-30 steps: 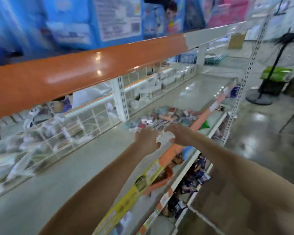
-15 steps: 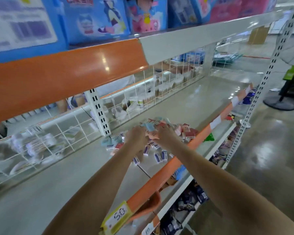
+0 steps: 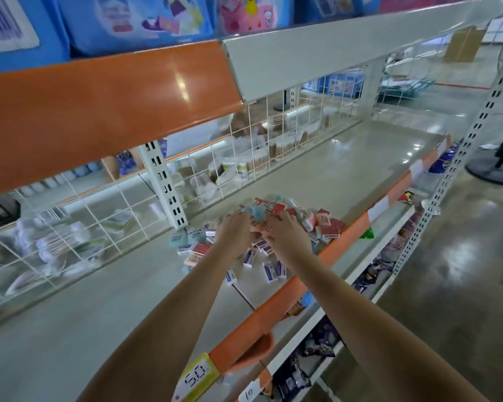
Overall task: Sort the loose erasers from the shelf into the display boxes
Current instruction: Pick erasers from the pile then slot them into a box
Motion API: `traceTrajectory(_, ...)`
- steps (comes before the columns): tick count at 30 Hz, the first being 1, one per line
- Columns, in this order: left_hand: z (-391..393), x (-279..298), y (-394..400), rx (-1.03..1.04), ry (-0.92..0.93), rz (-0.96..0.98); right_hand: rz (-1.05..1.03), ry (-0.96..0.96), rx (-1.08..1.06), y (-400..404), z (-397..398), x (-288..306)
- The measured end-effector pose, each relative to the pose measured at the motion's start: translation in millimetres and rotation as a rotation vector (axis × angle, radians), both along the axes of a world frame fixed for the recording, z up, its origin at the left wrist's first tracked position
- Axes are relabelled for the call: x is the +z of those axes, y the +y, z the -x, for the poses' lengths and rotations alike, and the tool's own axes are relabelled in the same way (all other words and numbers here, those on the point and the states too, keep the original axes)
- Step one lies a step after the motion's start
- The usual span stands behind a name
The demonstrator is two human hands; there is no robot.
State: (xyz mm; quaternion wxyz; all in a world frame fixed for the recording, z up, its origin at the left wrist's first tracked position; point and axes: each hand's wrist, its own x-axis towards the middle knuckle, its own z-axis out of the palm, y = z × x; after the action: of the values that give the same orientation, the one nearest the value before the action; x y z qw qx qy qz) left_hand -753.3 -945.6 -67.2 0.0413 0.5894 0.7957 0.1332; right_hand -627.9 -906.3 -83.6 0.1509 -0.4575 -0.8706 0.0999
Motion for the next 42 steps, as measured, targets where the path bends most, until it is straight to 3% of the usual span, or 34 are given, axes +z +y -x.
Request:
traceTrajectory(7,6,-7,10,0.0,-0.059,0.108,-0.029,-0.008,0.065,-4,-19,-1)
traceTrajectory(14,-6,-13,9,0.109,0.032,0.008,-0.009,0.022,0.064,-7,-20,0)
traceTrajectory(24,-10,-2,-52,0.083,-0.301,-0.263,0.074,0.565,0.189,-30,-45,3)
traceTrajectory(30,11,15,-124,0.136,-0.531,-0.336,0.386,0.731,0.24,-62,-24,20)
traceTrajectory(36,35,41,-221,0.279,-0.828,-0.412,1.081,1.1,0.286,-131,23,43)
traceTrajectory(42,58,62,-323,0.429,-0.989,-0.484,1.202,1.028,0.469,-212,65,58)
